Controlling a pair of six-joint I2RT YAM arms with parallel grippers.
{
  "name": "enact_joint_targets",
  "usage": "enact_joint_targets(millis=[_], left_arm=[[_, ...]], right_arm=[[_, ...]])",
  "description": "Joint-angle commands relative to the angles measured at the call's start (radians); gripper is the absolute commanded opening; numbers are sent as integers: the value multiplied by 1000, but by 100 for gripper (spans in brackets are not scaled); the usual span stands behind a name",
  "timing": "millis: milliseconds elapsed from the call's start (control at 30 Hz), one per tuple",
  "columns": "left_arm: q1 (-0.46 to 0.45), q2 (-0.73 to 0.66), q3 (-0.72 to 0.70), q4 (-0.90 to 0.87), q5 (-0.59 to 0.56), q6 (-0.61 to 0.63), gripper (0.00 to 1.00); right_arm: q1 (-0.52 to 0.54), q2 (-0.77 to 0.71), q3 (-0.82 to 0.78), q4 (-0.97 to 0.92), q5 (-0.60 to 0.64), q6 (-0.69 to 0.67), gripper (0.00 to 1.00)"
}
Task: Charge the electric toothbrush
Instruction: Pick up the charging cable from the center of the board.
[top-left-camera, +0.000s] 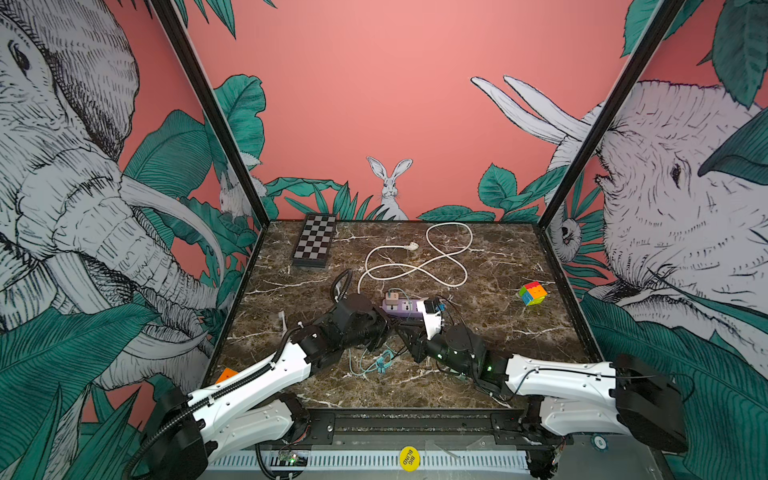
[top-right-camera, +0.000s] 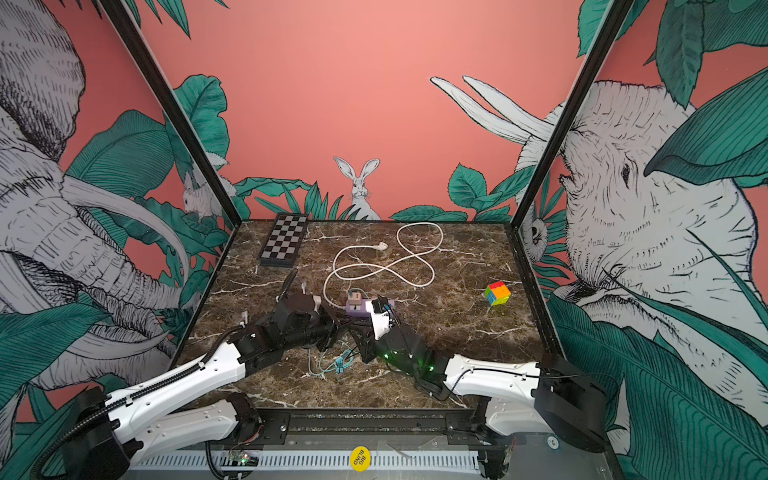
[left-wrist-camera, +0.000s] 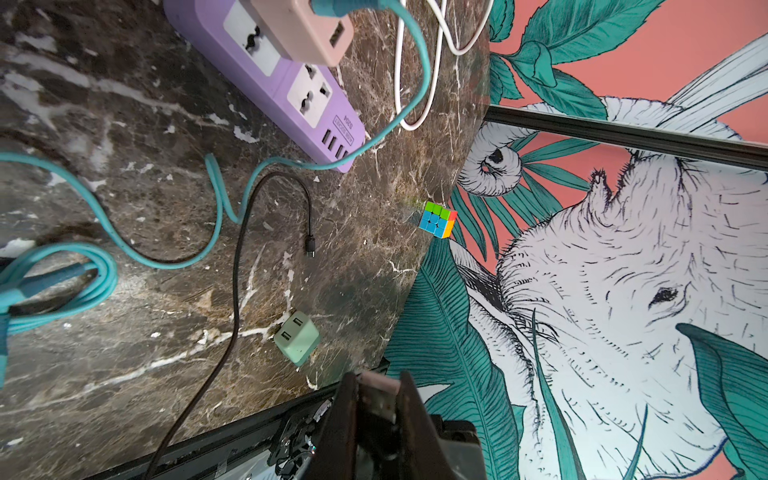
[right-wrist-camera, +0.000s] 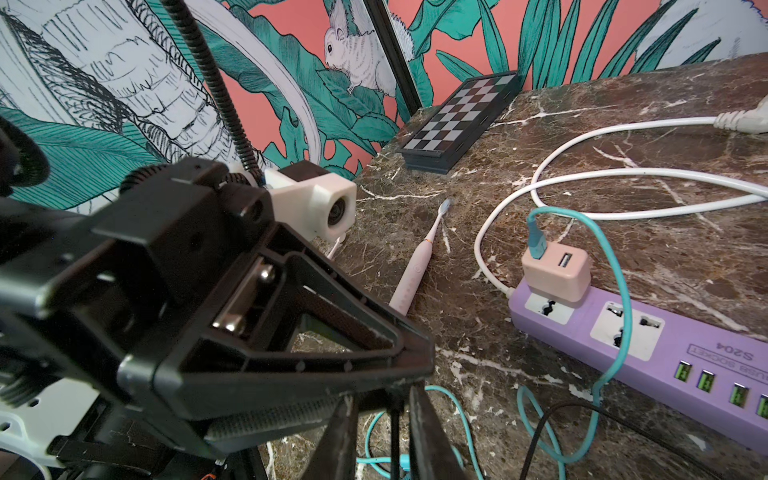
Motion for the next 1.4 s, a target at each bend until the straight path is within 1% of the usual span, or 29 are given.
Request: enact_joint_targets(millis=[0, 200, 533, 633, 700, 833, 1367], left_arm=[[-11, -34, -8, 18, 39, -14, 0], [-11, -41, -7, 18, 39, -14, 0], [-11, -38, 11, 8, 39, -14, 0], [-11, -42, 10, 9, 39, -14, 0], [-11, -43, 11, 8, 39, -14, 0], [-11, -42, 15, 10, 39, -14, 0], [-11, -54, 27, -16, 39, -14, 0]], right_arm=[[2, 8, 27, 6, 22, 14, 20], [-1, -5, 14, -19, 29, 31, 19], [-9, 2, 21, -35, 35, 42, 14], [-9, 2, 26, -45, 40, 41, 10], [-9, 1, 30, -61, 49, 41, 5], [-13, -5, 27, -57, 49, 41, 0], [-19, -43, 8, -63, 48, 29, 0]])
